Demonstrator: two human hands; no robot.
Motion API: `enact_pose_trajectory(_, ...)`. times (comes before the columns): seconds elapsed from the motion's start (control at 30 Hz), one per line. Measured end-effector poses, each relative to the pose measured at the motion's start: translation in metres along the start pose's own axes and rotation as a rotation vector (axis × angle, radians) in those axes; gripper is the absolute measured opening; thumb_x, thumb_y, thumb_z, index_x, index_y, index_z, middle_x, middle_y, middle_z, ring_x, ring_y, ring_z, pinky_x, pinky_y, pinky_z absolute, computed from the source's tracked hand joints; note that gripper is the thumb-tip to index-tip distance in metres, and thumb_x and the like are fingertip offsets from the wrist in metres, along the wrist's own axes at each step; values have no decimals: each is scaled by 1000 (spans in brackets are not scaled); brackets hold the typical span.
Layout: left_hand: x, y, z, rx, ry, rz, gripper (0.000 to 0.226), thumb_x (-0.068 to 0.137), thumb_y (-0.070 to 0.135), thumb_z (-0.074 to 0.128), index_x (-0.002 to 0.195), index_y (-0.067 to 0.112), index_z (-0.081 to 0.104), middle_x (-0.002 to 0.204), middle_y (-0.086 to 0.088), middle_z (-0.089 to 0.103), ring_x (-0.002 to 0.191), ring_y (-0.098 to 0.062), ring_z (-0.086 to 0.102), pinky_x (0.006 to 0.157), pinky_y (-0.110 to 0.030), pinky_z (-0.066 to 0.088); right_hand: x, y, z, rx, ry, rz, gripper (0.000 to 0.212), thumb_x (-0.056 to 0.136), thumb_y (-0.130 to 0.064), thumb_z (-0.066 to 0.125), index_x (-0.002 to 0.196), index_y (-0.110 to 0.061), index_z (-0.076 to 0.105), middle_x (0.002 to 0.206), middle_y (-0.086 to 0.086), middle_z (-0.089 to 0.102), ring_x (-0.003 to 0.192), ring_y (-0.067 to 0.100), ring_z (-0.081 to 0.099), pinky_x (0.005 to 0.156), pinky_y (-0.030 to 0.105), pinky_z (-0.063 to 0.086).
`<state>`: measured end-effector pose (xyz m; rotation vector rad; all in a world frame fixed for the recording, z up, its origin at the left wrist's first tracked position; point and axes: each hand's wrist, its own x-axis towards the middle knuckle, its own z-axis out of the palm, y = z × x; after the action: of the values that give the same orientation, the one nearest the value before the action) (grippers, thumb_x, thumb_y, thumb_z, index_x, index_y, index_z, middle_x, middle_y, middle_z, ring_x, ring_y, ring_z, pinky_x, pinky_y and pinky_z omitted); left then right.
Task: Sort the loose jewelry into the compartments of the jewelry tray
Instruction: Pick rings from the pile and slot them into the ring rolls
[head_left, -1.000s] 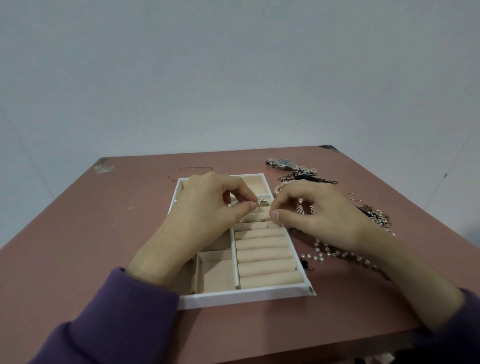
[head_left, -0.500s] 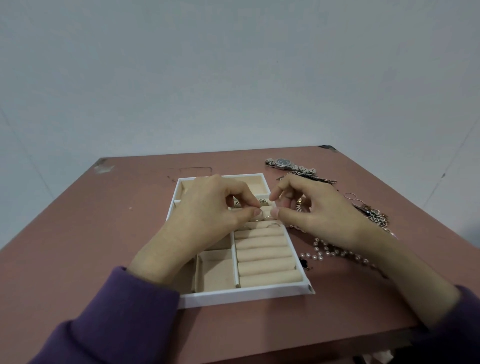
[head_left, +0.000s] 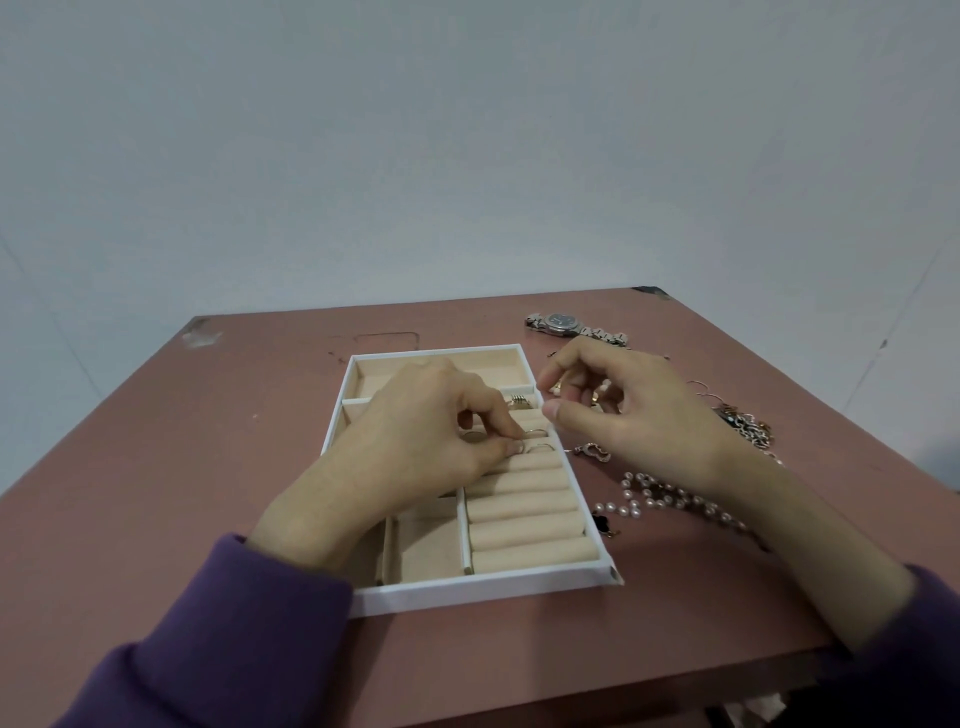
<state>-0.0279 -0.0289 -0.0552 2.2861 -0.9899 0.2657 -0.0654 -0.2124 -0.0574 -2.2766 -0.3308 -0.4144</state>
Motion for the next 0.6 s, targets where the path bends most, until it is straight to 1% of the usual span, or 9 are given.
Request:
enact_pose_trajectory(0.07,-1,-1,0,32,4,17,9,69,31,69,75,30,75,68,12,67,71,-5,51,65,-18,39,0,0,0,-1,0,-2,11,81,-13,66,86,-22,62,66,-9,55,59,-1,49,58,7,37)
enact_pose_trajectory(0.13,-1,-1,-1,47,11,30,17,67,31,61,79,33,73,64,18,62,70,-4,50,63,-12,35,0,0,-1,-2,2,-4,11,81,-12,66,87,-21,63,67,-9,55,60,0,49,58,7,37)
enact_pose_trajectory(0.2,-2,-1,-2,48,23,26,19,67,29,59,80,36,71,61,21,59,72,-4,50,62,-8,34,-1,-1,-1,-1,2,-4,10,81,-12,66,87,-20,63,68,-9,56,61,-1,49,58,7,37)
enact_pose_trajectory(0.23,-2,0,-3,49,20,20,19,67,29,58,78,36,71,63,20,60,73,-4,50,63,-9,34,-1,-1,-2,0,3,-4,10,82,-12,65,88,-20,63,69,-8,57,61,-1,49,58,7,37)
enact_pose_trajectory(0.33,-3,0,-3,48,7,15,22,65,25,53,71,35,72,71,13,67,74,-5,49,71,-22,42,-1,-2,-2,0,8,-5,10,81,-13,65,87,-20,63,70,-8,58,65,2,51,60,7,37)
enact_pose_trajectory(0.4,-3,1,-3,63,23,29,25,65,23,51,73,35,72,70,14,66,73,-3,49,71,-26,44,-1,-2,-2,-1,14,-7,10,81,-13,65,87,-21,63,69,-8,57,65,3,51,60,7,38)
enact_pose_trajectory(0.5,-3,2,-4,72,66,58,29,66,26,47,75,38,72,69,15,65,71,-2,48,66,-23,42,-2,-3,-3,19,10,-5,10,82,-12,63,88,-19,63,68,-9,56,62,-1,49,59,7,38)
enact_pose_trajectory(0.6,-4,1,-5,55,66,83,33,65,32,42,74,38,73,71,18,66,72,-3,47,65,-22,41,-2,-3,-3,26,14,-5,10,81,-11,63,88,-19,63,68,-9,55,61,-1,48,59,7,38)
